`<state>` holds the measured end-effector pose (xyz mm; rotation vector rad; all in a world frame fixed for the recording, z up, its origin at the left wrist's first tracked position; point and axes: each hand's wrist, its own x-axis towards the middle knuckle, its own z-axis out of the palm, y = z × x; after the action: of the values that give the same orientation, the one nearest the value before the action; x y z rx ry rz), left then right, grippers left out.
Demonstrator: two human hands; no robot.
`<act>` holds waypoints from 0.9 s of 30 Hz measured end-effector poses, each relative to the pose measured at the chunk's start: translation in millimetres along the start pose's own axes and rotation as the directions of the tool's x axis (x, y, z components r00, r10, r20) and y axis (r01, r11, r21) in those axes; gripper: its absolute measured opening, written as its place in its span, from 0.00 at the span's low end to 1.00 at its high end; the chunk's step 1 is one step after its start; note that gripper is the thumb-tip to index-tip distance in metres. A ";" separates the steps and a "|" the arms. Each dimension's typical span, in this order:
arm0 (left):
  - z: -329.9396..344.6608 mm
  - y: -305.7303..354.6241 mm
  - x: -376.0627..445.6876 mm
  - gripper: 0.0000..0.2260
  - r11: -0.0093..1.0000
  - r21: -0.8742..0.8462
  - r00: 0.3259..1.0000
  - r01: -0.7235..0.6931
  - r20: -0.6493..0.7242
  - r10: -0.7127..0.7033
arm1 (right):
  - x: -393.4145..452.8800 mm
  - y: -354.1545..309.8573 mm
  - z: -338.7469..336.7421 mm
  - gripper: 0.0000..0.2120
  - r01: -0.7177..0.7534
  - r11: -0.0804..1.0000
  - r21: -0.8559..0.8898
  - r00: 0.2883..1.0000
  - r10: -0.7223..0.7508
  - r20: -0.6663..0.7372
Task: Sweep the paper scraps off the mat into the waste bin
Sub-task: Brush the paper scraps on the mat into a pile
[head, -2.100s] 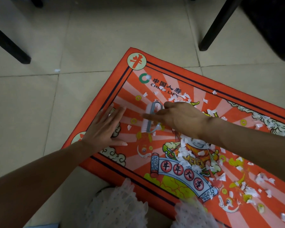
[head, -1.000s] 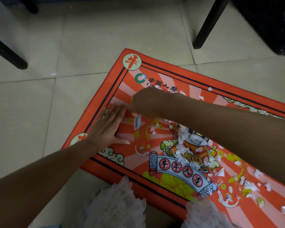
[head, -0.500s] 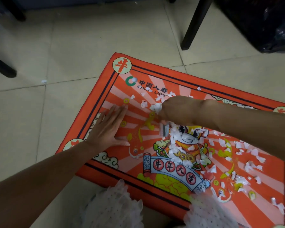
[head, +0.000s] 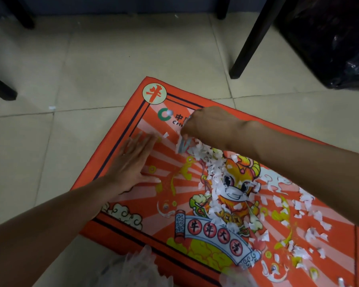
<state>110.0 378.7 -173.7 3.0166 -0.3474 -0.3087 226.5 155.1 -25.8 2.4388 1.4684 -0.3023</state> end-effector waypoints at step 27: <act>16.3 -19.7 42.5 0.57 0.966 -0.211 0.980 0.148 -0.103 -0.172 | 109.5 33.8 5.3 0.32 0.082 0.997 -0.006 0.988 -0.080 0.129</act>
<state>151.3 386.8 -199.9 2.8485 -0.0568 -0.1607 306.9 229.0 -61.2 2.3076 1.5113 -0.4576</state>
